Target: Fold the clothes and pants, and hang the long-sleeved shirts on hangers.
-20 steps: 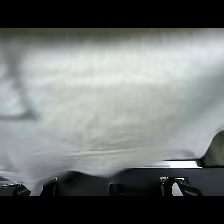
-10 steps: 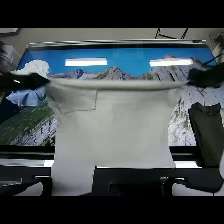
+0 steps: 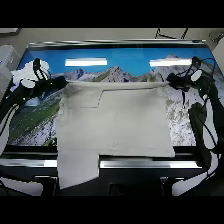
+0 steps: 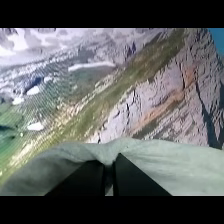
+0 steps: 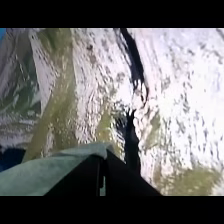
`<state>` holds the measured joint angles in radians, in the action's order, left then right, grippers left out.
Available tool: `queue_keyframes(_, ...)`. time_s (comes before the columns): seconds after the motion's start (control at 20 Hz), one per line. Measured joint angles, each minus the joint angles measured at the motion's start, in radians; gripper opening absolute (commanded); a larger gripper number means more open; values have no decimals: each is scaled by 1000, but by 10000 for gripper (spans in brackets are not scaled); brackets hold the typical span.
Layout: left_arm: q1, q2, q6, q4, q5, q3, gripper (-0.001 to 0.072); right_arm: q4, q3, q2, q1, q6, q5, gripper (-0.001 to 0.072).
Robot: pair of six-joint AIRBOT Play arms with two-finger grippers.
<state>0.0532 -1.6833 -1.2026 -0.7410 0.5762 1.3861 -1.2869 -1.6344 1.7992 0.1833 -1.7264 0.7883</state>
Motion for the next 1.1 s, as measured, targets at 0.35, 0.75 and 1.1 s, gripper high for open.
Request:
queue_keyframes(0.35,-45,-32,21,-19,-25,23,26,-9,2,18,12,-20,57,39)
queue_keyframes(0.75,3,93,-176,-288,478,-133,26,-76,123,-68,33,98,475,38)
queue_keyframes(1.1,6,115,-230,-325,483,-239,209,-64,226,-97,35,125,514,388)
